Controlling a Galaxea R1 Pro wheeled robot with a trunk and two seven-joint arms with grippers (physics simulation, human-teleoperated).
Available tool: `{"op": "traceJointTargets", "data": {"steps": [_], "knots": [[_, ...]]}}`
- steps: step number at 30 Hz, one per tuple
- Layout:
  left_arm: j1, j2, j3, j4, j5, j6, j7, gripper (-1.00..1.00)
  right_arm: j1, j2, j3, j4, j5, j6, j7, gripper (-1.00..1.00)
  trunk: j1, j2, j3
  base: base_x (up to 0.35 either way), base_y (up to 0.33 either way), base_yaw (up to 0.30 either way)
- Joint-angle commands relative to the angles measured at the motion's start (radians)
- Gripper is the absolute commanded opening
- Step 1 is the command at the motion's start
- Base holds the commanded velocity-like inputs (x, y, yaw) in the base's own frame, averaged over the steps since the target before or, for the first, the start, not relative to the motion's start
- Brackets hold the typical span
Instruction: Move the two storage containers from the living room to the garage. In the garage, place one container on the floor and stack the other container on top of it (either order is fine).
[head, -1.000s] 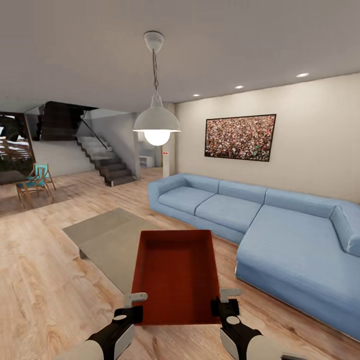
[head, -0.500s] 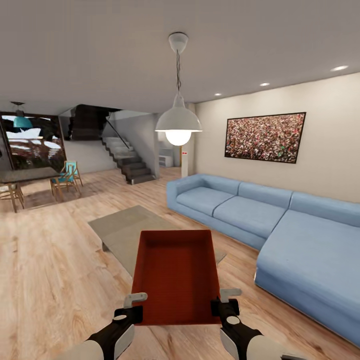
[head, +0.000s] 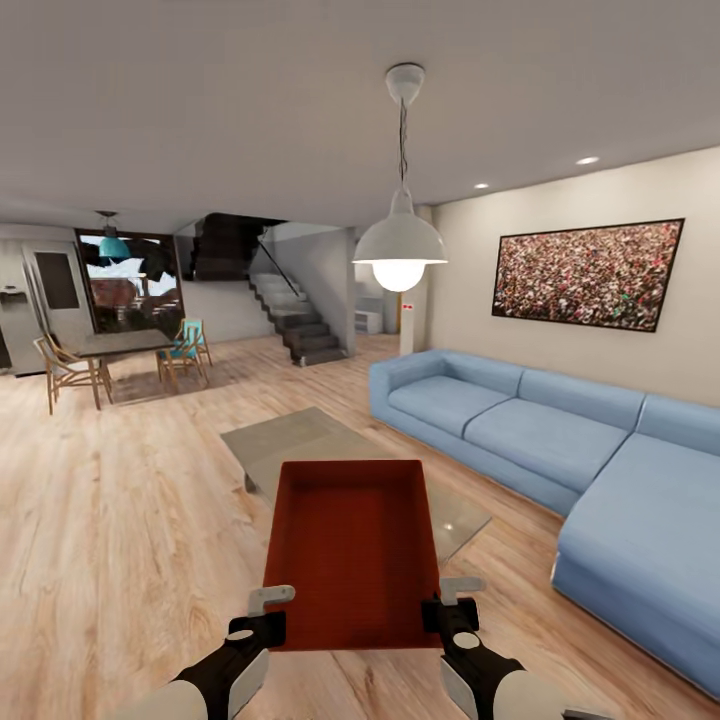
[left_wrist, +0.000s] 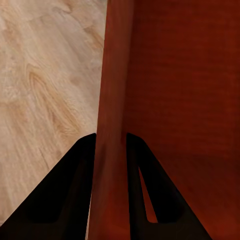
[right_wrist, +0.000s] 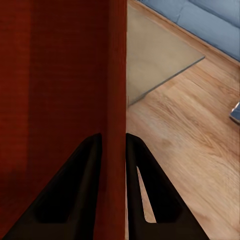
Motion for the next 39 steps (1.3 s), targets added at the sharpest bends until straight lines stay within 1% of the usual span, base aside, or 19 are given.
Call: {"op": "traceJointTargets", "data": {"steps": [1,39], "knots": [[-0.001,0.001,0.003,-0.001,0.002,-0.001,0.010,-1.00,-0.001,0.000,-0.031,0.001,0.007,-0.004,-0.006,-1.00,0.000,-0.002,-0.002,0.000,0.000,0.267],[-0.001,0.001,0.003,-0.001,0.002,-0.001,0.010,-1.00,-0.001,0.000,-0.031,0.001,0.007,-0.004,-0.006,-1.00,0.000,-0.002,-0.002,0.000,0.000,0.267]]}}
